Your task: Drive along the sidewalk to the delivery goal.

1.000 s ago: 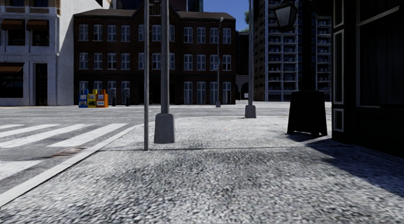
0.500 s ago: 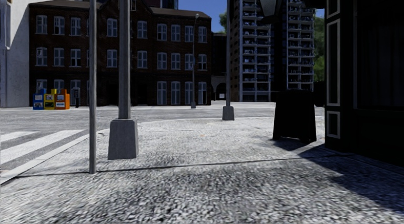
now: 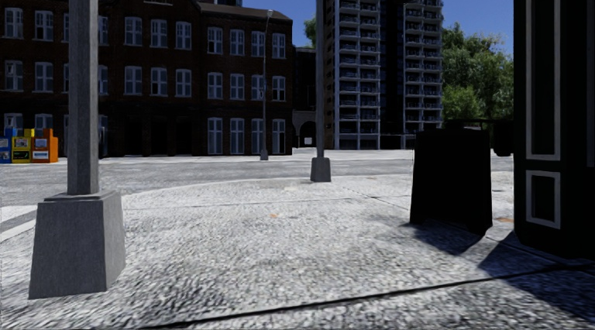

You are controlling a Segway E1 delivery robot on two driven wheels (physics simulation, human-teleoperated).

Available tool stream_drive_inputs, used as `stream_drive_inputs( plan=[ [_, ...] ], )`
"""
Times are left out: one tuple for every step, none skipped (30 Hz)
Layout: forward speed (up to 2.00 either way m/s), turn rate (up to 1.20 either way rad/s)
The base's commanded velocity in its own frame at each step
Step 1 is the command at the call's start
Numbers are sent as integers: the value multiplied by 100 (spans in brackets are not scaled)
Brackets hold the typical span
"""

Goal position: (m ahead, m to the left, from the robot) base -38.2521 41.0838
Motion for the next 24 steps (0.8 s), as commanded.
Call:
stream_drive_inputs(
  plan=[
    [200, 0],
    [200, 0],
    [200, 0],
    [200, 0],
    [200, 0],
    [200, 0],
    [200, 0],
    [200, 0],
    [200, 8],
    [200, 29],
    [200, 29],
    [200, 33],
    [200, 35],
    [200, 35],
    [200, 35],
    [200, 35],
    [200, 37],
    [200, 39],
    [200, 39],
    [200, 40],
    [198, 40],
    [194, 40],
    [194, 40],
    [189, 40]
  ],
)
